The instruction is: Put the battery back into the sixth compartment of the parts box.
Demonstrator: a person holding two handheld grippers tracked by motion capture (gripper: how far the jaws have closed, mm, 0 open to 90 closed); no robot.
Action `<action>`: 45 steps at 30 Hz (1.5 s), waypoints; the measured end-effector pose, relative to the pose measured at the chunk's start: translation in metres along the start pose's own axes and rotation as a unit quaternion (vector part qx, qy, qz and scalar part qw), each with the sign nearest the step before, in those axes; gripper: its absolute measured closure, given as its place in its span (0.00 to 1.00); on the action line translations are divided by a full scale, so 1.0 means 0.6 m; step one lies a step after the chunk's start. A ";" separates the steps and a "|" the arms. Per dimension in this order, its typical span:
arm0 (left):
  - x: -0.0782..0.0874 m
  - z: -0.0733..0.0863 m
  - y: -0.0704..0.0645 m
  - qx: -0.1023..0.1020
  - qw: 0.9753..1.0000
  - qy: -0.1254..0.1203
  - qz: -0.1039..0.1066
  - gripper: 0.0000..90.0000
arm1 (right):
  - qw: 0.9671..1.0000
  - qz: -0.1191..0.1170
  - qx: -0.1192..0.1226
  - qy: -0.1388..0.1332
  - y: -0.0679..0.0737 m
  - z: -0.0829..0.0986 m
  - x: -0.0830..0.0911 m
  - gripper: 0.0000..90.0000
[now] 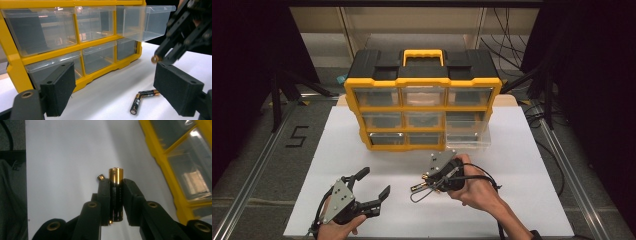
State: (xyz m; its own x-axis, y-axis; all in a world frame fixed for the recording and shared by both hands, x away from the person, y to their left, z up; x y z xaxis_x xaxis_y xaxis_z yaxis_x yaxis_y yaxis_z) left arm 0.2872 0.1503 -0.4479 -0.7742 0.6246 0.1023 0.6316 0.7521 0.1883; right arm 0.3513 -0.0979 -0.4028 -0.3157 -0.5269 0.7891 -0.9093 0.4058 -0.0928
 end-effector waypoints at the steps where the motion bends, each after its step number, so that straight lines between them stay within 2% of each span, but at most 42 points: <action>1: 0.002 0.000 0.001 -0.003 1.000 0.007 0.001 0.19 | 1.000 0.003 -0.001 -0.006 -0.001 -0.003 0.007 0.85; 7: 0.001 0.000 0.001 0.001 1.000 0.002 0.000 0.19 | 0.999 0.017 -0.003 -0.032 -0.002 -0.013 0.036 0.85; 13: 0.001 0.000 0.000 0.000 1.000 0.003 0.000 0.19 | 0.997 0.028 -0.005 -0.069 -0.009 -0.025 0.075 0.85; 18: 0.001 0.000 0.000 0.000 1.000 0.003 0.000 0.19 | 0.994 0.041 -0.016 -0.096 -0.020 -0.029 0.103 0.85; 26: 0.001 0.000 0.000 0.000 1.000 0.003 0.000 0.19 | 0.990 0.057 -0.038 -0.126 -0.039 -0.027 0.133 0.85; 33: 0.001 -0.001 0.000 0.000 1.000 0.003 0.000 0.19 | 0.984 0.075 -0.063 -0.152 -0.060 -0.022 0.156 0.85; 37: 0.001 0.000 0.000 0.000 1.000 0.003 0.000 0.19 | 0.979 0.091 -0.077 -0.166 -0.075 -0.016 0.171 0.85; 45: 0.001 0.000 0.000 -0.001 1.000 0.004 0.001 0.19 | 0.971 0.118 -0.102 -0.181 -0.105 0.000 0.188 0.85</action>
State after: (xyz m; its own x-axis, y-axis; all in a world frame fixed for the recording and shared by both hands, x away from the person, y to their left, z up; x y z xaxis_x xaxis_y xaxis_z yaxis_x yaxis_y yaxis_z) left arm 0.2867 0.1504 -0.4477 -0.7734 0.6242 0.1102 0.6329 0.7507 0.1897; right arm 0.3731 -0.1829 -0.3079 -0.6173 -0.6146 0.4912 -0.7390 0.6671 -0.0941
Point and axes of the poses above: each handheld gripper's, and its own axes: x roughly backward along the jaws, z roughly out of its underside, y roughly to its left, the point moved 3 cm from there along -x, roughly forward along the jaws, and after that the axes turned 11 degrees about -x, right-handed, at the moved point
